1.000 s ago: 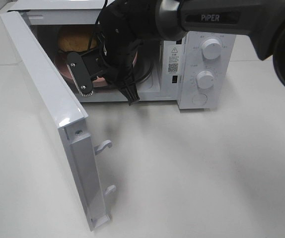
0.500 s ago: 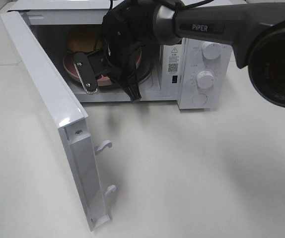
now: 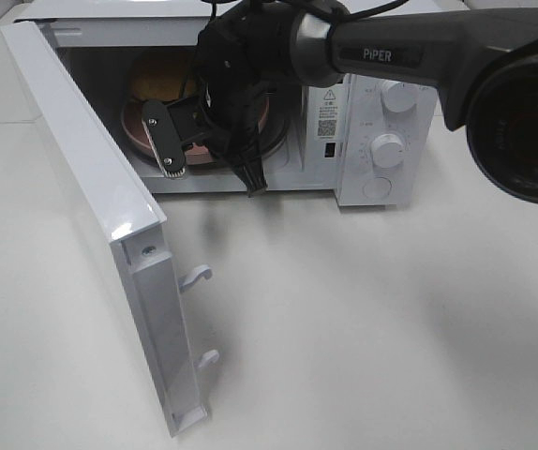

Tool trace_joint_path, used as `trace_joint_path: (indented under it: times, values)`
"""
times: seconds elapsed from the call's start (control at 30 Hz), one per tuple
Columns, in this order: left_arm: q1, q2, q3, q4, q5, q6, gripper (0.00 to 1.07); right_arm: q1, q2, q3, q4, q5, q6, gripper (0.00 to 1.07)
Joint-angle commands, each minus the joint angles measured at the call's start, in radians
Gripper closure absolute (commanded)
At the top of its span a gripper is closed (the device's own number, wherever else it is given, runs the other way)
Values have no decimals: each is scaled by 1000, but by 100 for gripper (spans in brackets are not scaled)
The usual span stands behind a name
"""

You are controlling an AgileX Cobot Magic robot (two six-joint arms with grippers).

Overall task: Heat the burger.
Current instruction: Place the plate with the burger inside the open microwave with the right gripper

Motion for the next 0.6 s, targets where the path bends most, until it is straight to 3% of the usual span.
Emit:
trace_joint_path:
  times: [0.03,0.6]
  values:
    - [-5,-20,2,0,-7,-2,6,-10,-13,-18,-6,-63,0,107]
    - [-5,-20,2,0,-7,-2,6,-21,17,-18,12,-74,12,107]
